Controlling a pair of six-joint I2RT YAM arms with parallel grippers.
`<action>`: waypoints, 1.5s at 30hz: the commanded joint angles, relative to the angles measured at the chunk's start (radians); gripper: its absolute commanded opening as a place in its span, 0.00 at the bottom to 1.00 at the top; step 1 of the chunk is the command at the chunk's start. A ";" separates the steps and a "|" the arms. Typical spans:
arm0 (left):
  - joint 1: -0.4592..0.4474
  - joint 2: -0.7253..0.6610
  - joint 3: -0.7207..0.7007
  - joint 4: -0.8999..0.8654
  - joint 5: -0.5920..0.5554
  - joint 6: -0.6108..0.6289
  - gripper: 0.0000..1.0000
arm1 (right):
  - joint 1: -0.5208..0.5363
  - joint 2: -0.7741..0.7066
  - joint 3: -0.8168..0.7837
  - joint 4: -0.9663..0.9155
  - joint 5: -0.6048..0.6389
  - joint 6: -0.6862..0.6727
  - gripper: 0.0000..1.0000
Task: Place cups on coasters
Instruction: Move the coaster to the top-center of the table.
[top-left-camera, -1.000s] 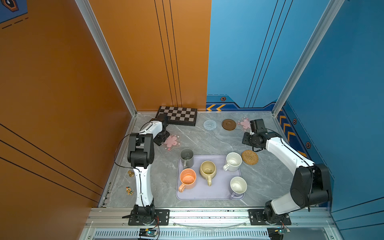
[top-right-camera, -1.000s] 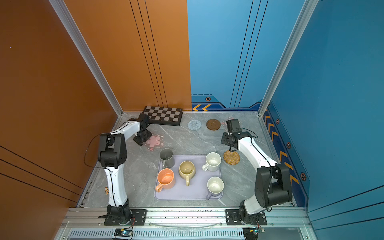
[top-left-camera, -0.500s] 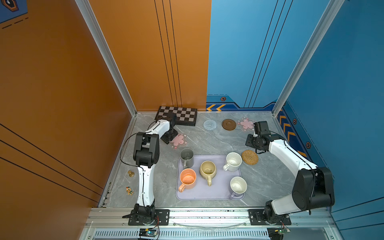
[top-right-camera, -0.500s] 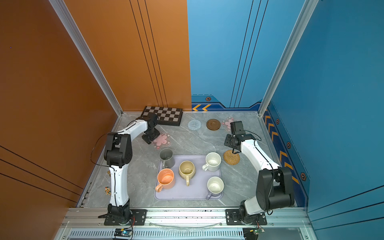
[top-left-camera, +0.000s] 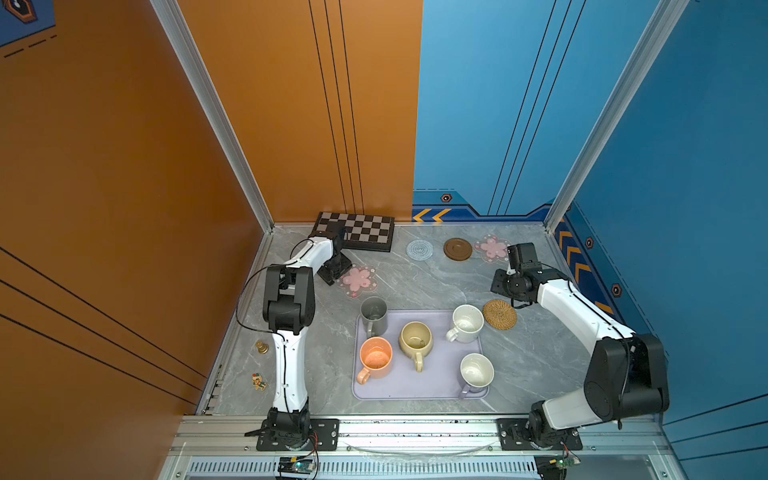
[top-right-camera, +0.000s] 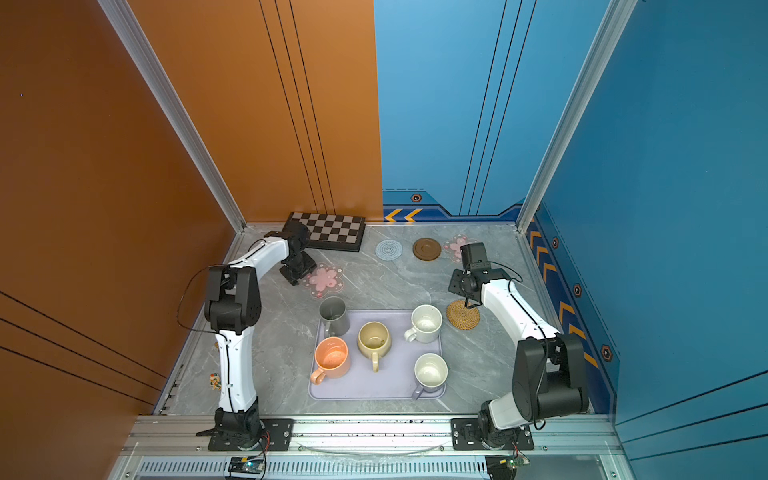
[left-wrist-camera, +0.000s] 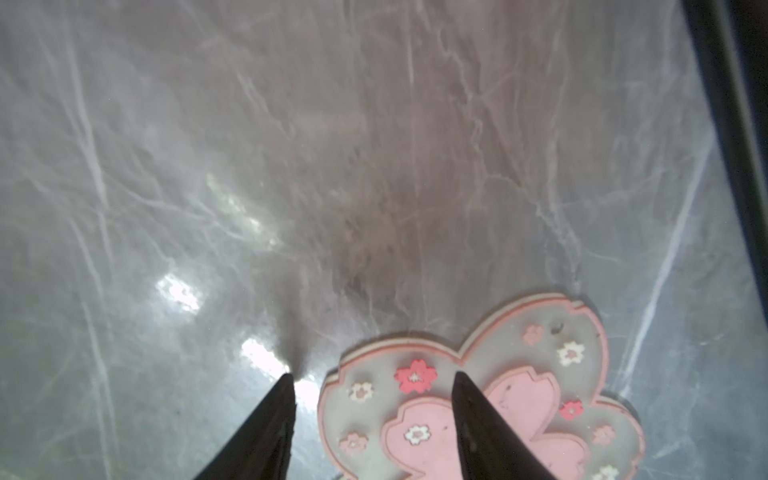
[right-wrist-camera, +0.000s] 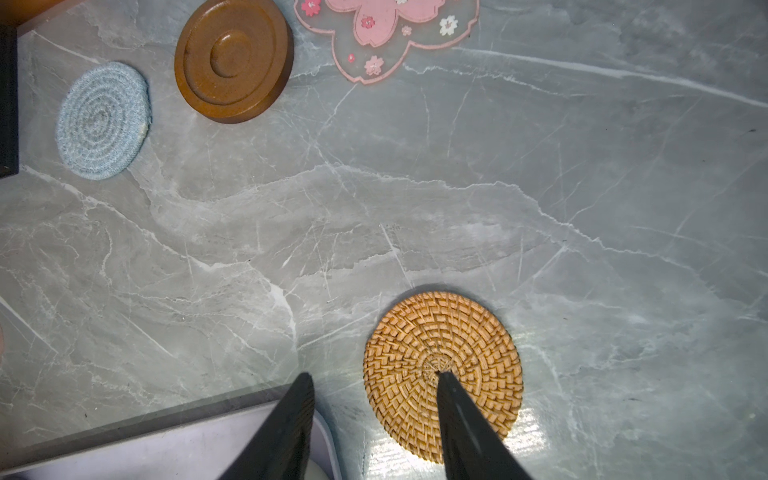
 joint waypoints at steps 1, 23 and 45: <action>0.003 0.032 0.030 -0.027 0.023 0.090 0.62 | -0.007 -0.008 -0.008 -0.010 -0.013 -0.006 0.51; -0.121 0.138 0.133 -0.027 0.204 0.215 0.65 | 0.004 0.003 -0.001 -0.001 0.009 0.022 0.52; -0.319 0.314 0.349 -0.028 0.398 0.191 0.65 | 0.029 0.062 0.013 0.061 -0.042 0.033 0.52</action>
